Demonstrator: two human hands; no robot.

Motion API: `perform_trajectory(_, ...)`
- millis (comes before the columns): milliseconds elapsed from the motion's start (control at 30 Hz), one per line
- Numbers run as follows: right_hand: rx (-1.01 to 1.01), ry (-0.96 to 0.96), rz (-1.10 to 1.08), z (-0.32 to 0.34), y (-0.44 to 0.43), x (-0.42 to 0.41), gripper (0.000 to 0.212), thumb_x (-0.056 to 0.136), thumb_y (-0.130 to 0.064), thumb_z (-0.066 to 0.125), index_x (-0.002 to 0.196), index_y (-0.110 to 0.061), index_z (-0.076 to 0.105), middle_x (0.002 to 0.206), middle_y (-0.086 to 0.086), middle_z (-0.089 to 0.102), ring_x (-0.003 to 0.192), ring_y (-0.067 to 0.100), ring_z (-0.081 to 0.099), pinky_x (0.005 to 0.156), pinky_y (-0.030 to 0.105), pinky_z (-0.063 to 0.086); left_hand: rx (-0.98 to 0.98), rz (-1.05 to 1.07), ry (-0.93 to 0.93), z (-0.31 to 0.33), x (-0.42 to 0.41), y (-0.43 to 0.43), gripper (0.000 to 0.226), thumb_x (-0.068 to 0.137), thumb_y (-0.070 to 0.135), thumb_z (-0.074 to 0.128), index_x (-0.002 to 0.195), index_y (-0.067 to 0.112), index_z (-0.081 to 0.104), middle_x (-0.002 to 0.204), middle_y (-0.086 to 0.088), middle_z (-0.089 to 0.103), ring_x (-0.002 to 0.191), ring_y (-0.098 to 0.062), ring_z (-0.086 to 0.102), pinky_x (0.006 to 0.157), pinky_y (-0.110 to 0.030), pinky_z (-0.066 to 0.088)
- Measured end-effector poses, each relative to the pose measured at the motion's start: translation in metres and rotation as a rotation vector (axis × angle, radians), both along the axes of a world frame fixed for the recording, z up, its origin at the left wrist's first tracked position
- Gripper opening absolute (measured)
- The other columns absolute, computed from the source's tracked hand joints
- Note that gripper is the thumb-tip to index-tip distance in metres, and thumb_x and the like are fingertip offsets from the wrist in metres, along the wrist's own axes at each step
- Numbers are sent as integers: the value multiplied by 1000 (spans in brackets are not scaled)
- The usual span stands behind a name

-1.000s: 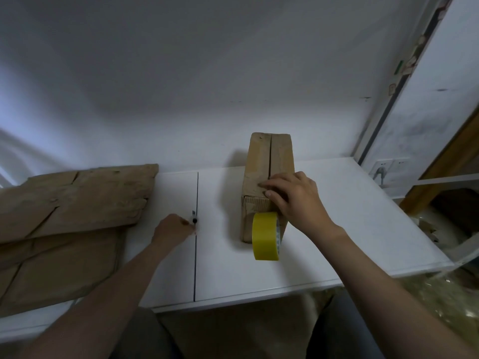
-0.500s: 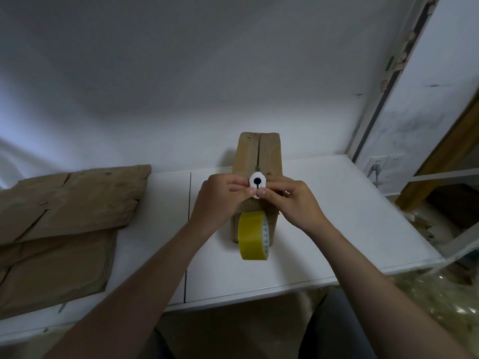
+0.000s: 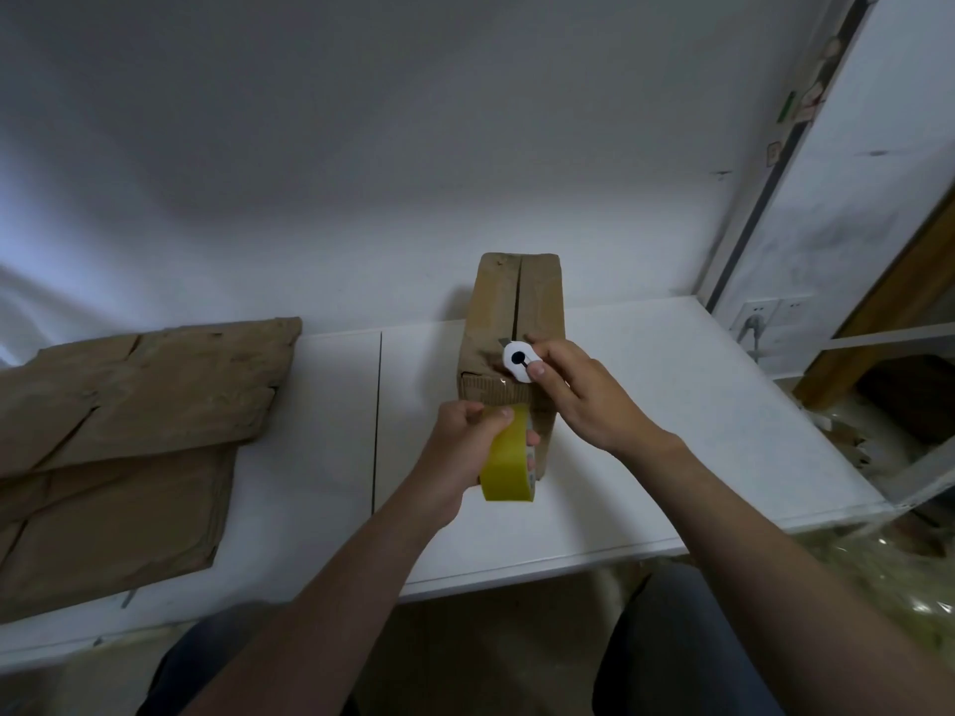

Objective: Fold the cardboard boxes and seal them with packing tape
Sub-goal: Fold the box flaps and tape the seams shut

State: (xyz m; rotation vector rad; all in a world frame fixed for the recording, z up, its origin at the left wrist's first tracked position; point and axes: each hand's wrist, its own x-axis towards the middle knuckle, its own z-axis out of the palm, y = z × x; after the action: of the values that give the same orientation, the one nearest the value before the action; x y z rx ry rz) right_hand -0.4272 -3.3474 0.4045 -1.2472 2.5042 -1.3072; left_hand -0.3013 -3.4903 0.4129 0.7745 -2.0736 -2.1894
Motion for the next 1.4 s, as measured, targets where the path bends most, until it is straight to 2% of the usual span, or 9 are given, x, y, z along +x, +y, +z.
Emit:
perform_trajectory(33, 9, 16, -11, -1, 0, -2, 26, 105, -51, 38, 112, -34, 56, 119, -20, 57, 117, 3, 52, 92, 42, 47, -18, 9, 5, 1, -2, 1, 9, 99, 24, 63, 103, 16, 63, 76, 3, 77, 68, -12, 74, 61, -29, 60)
perform_trajectory(200, -6, 32, -63, -7, -2, -4, 21, 107, -45, 41, 116, -34, 57, 113, -29, 54, 108, -1, 52, 86, 37, 47, -50, -46, -57, 9, -7, -3, 45, 81, 41, 74, 117, 19, 58, 98, -6, 78, 90, -30, 76, 86, -56, 59)
perform_trajectory(300, -16, 41, -75, -8, -4, -2, 24, 106, -46, 40, 117, -32, 57, 110, -29, 53, 105, -2, 52, 83, 35, 47, -59, -107, -90, 9, -8, -7, 21, 96, 29, 65, 113, 17, 63, 95, -6, 79, 92, -30, 75, 89, -51, 59)
perform_trajectory(667, -1, 91, -60, -4, -6, -2, 21, 107, -46, 41, 116, -34, 56, 111, -23, 54, 105, 1, 52, 83, 36, 48, -13, -114, -108, -6, -5, -7, 7, 99, 24, 63, 105, 22, 66, 96, -9, 78, 80, -21, 77, 71, -34, 61)
perform_trajectory(867, -7, 113, -38, 4, -6, -1, 12, 107, -42, 43, 108, -35, 53, 99, -23, 55, 95, -1, 52, 77, 31, 41, -29, -81, -82, -12, 2, -8, 13, 95, 34, 68, 103, 23, 70, 105, -8, 77, 93, -25, 75, 72, -35, 61)
perform_trajectory(1000, -17, 331, -89, 22, -10, 4, 20, 106, -37, 49, 114, -24, 63, 98, -10, 65, 89, 12, 57, 103, 41, 41, -37, 12, -20, -11, 3, -8, 11, 93, 32, 70, 100, 25, 75, 105, -10, 76, 95, -30, 74, 75, -40, 61)
perform_trajectory(1133, -194, 589, -41, 37, -1, 29, 18, 94, -24, 65, 108, -16, 74, 91, -2, 70, 79, 17, 60, 74, 29, 49, -31, 51, -18, -14, 2, -7, 19, 93, 38, 69, 106, 24, 74, 110, -10, 73, 99, -28, 71, 79, -42, 60)
perform_trajectory(1300, 24, 438, 108, 21, 7, 36, 17, 89, -25, 66, 103, -21, 75, 90, -11, 73, 70, -3, 53, 64, 30, 53, -50, 25, -14, -18, 5, -5, 15, 95, 35, 67, 102, 23, 74, 103, -9, 72, 90, -25, 70, 69, -33, 55)
perform_trajectory(1400, -5, 469, 82, 19, 14, 34, 18, 88, -24, 64, 101, -22, 76, 88, -12, 73, 66, -13, 48, 64, 14, 46, -20, 36, -19, -23, 8, -5, 12, 94, 35, 69, 97, 25, 75, 106, -10, 71, 95, -28, 70, 74, -36, 55)
